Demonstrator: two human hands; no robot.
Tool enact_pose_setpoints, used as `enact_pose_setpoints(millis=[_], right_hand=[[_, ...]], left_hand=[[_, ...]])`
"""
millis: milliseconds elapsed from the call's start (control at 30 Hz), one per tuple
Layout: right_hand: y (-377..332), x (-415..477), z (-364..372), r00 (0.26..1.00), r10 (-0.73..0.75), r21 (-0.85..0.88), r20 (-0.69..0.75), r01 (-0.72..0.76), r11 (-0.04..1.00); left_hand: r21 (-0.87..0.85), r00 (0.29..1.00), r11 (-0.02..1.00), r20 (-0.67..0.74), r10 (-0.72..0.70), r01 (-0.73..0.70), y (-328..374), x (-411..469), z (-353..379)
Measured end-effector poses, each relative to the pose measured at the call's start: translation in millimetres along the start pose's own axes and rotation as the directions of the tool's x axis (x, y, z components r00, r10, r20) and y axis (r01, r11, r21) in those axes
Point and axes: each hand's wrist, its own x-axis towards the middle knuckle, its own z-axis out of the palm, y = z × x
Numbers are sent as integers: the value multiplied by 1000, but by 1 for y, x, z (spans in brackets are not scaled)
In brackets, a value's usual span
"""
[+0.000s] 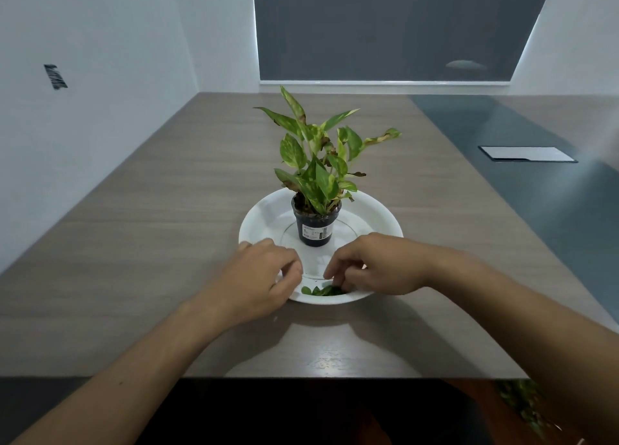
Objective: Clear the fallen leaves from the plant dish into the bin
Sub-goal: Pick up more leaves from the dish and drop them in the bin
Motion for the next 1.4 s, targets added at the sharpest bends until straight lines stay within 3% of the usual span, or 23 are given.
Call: enact_pose_setpoints(millis=[100,200,333,500,633,833,1400], right_hand=[[-2,4,-11,1000,12,41,-1,-11,999],[1,3,-22,998,65,-26,-21,-65,998],[-1,6,-18,991,98,-110,87,-88,990],[-2,12,-15,993,58,-16,99,-56,998],[12,9,-18,996,80,-98,49,-75,992],[15,2,-21,994,84,-60,64,-80,995],[9,18,1,1000,-23,-54,-6,23,998]], left_hand=[[-99,997,995,75,-14,21,9,4,2],[-239,985,964,149,-85,119,10,8,-1],[-261,961,947,252,-118,185,8,20,-5],[-251,936,949,338,-98,190,12,32,-8],[-263,943,950,325,-76,167,15,35,-5],[-207,947,973,320,-35,105,18,41,0],[-122,938,977,322,-126,173,6,40,-5]])
